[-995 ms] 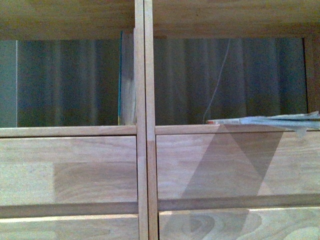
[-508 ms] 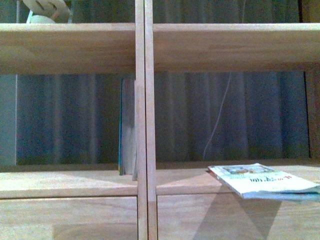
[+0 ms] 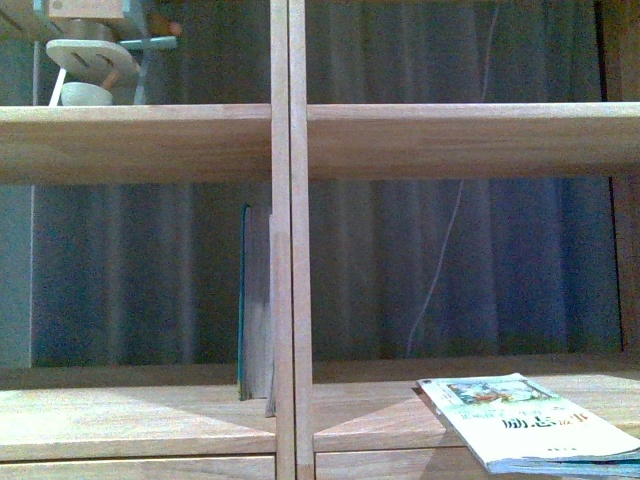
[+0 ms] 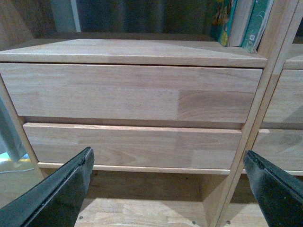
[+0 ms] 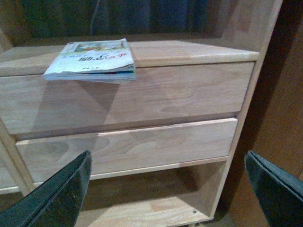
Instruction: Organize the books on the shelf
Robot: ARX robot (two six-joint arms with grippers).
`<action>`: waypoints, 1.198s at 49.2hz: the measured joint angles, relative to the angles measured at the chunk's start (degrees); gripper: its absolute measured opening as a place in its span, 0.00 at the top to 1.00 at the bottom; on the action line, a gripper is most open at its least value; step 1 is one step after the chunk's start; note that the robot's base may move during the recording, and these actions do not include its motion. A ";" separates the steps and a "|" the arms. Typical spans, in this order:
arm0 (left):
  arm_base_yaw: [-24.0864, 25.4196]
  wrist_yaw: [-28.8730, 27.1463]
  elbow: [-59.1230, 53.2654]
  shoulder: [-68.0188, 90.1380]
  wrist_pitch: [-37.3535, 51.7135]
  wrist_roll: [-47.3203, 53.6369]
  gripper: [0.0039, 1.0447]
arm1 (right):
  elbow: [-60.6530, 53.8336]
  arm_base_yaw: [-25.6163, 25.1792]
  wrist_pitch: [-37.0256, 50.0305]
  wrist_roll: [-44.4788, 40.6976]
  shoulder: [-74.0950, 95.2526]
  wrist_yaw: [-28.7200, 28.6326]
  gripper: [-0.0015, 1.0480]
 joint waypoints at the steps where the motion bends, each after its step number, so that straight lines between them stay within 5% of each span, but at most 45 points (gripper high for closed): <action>1: 0.00 0.00 0.00 0.00 0.00 0.00 0.07 | 1.05 0.63 0.94 1.01 2.58 0.28 0.07; 36: 0.00 0.02 0.00 0.00 0.00 0.00 0.07 | 41.11 -1.25 -16.55 67.91 58.86 -14.38 0.07; 59: 0.00 0.00 0.00 0.00 0.00 0.00 0.07 | 53.31 1.16 -12.61 84.72 68.98 -18.10 0.07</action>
